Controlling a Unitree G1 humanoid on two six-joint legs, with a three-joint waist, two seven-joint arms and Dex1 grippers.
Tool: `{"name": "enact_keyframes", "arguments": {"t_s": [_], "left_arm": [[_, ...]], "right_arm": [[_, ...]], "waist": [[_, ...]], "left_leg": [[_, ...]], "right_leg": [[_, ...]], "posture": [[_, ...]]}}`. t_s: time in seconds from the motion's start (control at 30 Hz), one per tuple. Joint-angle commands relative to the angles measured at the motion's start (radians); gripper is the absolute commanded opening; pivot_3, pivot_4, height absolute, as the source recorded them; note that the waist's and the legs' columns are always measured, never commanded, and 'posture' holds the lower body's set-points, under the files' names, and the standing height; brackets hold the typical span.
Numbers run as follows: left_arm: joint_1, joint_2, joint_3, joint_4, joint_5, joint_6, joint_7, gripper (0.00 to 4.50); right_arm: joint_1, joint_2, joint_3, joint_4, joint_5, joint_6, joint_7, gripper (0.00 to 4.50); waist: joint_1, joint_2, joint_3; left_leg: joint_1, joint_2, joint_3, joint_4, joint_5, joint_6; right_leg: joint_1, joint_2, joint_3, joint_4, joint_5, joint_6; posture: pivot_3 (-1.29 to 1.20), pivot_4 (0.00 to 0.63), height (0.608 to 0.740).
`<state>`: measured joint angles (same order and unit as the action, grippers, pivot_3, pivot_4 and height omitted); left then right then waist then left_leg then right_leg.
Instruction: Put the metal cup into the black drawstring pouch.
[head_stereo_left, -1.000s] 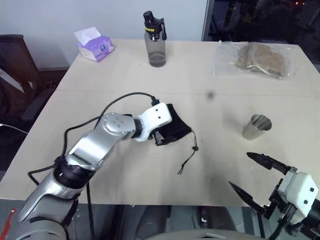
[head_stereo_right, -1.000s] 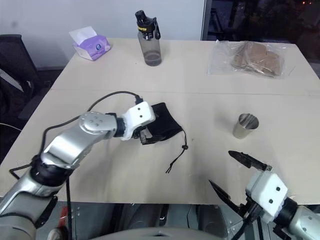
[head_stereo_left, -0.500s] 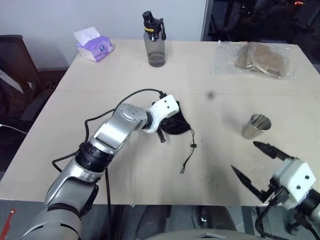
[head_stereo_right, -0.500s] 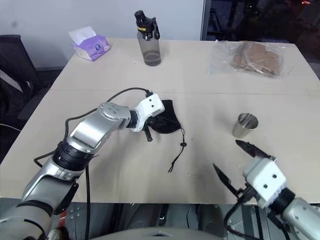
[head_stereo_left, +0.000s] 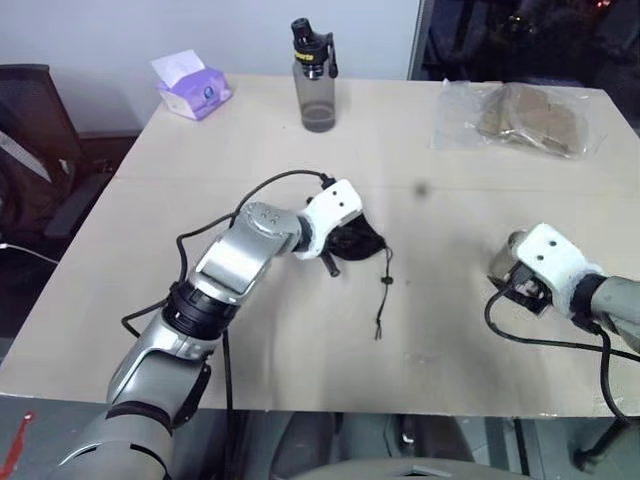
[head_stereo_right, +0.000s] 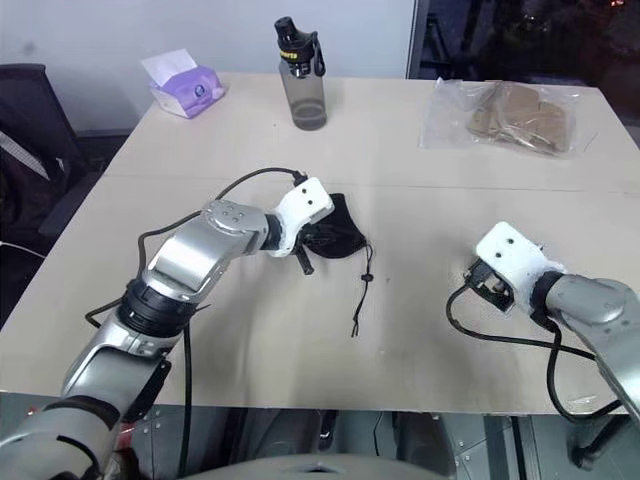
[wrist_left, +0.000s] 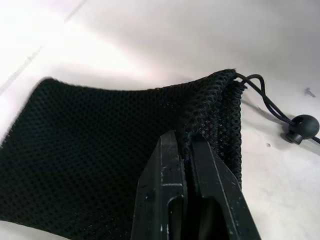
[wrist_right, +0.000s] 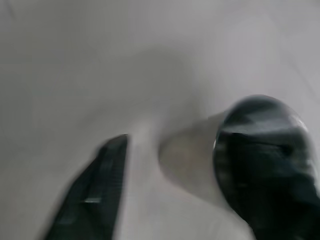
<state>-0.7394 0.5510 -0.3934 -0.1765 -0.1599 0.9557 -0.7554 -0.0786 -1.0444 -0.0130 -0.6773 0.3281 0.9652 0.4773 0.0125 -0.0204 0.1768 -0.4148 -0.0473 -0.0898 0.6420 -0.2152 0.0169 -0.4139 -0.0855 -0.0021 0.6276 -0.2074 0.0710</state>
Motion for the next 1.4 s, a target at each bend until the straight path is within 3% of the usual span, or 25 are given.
{"name": "enact_keyframes", "arguments": {"t_s": [0.03,0.13,0.23,0.4,0.53,0.73,0.97,1.13,1.4], "left_arm": [[0.008,0.004,0.033,-0.076,-0.005,0.024,0.015,0.00],[0.011,-0.002,0.046,-0.085,-0.019,0.038,0.018,0.00],[-0.011,-0.026,0.069,-0.074,-0.056,0.111,0.016,0.00],[-0.108,-0.104,0.069,0.001,-0.103,0.264,0.035,0.00],[-0.178,-0.188,0.037,0.087,-0.094,0.279,0.079,0.00],[-0.214,-0.234,0.018,0.115,-0.109,0.280,0.085,0.00],[-0.196,-0.213,-0.009,0.096,-0.120,0.279,0.066,0.00],[-0.174,-0.184,-0.018,0.086,-0.126,0.286,0.057,0.00],[-0.148,-0.109,0.004,0.104,-0.120,0.294,0.069,0.00]], "right_arm": [[-0.025,-0.026,-0.018,-0.022,-0.015,0.008,0.031,1.23],[-0.013,-0.013,-0.053,-0.053,-0.009,0.020,0.038,0.20],[-0.006,0.085,-0.134,-0.098,0.064,0.035,0.038,0.20],[0.027,0.482,-0.270,-0.217,0.435,0.000,-0.002,0.20],[0.040,0.712,-0.140,-0.173,0.454,-0.078,-0.081,0.20],[0.027,0.868,0.013,0.072,0.291,-0.299,-0.090,0.20],[-0.005,0.938,0.076,0.267,0.164,-0.455,-0.100,0.20],[-0.032,0.928,0.119,0.340,0.059,-0.531,-0.106,0.20],[-0.002,0.955,0.109,0.371,0.044,-0.568,-0.128,0.20]], "waist": [[0.000,0.000,0.000],[0.000,0.000,0.000],[0.000,0.000,0.000],[0.001,0.000,0.000],[-0.005,0.000,0.000],[-0.028,0.000,0.000],[-0.030,0.001,0.000],[-0.034,0.001,0.000],[-0.033,0.001,-0.001]], "left_leg": [[0.000,0.000,0.000,0.000,0.000,0.000],[0.000,0.000,0.000,0.001,0.000,0.000],[0.000,0.000,0.000,0.003,0.000,0.000],[0.000,0.000,-0.003,0.006,0.000,0.000],[0.002,-0.001,-0.004,0.007,0.000,0.000],[0.004,-0.002,-0.003,0.007,0.000,0.000],[0.012,-0.002,0.000,0.000,0.000,0.000],[0.016,-0.001,0.003,-0.004,0.000,0.000],[0.019,0.000,0.003,-0.004,0.000,-0.001]], "right_leg": [[0.000,0.000,0.000,0.000,0.000,0.000],[0.000,0.000,0.000,0.001,0.000,0.000],[0.000,0.000,0.000,0.003,0.000,0.000],[0.001,0.001,-0.002,0.006,-0.001,0.002],[0.001,0.001,0.000,0.010,-0.001,0.002],[0.000,0.001,0.001,0.014,-0.001,0.002],[0.000,0.002,0.009,0.015,-0.001,0.001],[0.001,0.004,0.014,0.015,-0.001,0.001],[0.001,0.005,0.016,0.015,-0.001,0.002]], "posture": [[0.00,0.150,0.740],[0.00,0.150,0.740],[0.00,0.150,0.740],[0.00,0.150,0.740],[0.00,0.150,0.740],[0.00,0.150,0.740],[0.00,0.150,0.740],[0.00,0.150,0.740],[0.00,0.150,0.740]]}}
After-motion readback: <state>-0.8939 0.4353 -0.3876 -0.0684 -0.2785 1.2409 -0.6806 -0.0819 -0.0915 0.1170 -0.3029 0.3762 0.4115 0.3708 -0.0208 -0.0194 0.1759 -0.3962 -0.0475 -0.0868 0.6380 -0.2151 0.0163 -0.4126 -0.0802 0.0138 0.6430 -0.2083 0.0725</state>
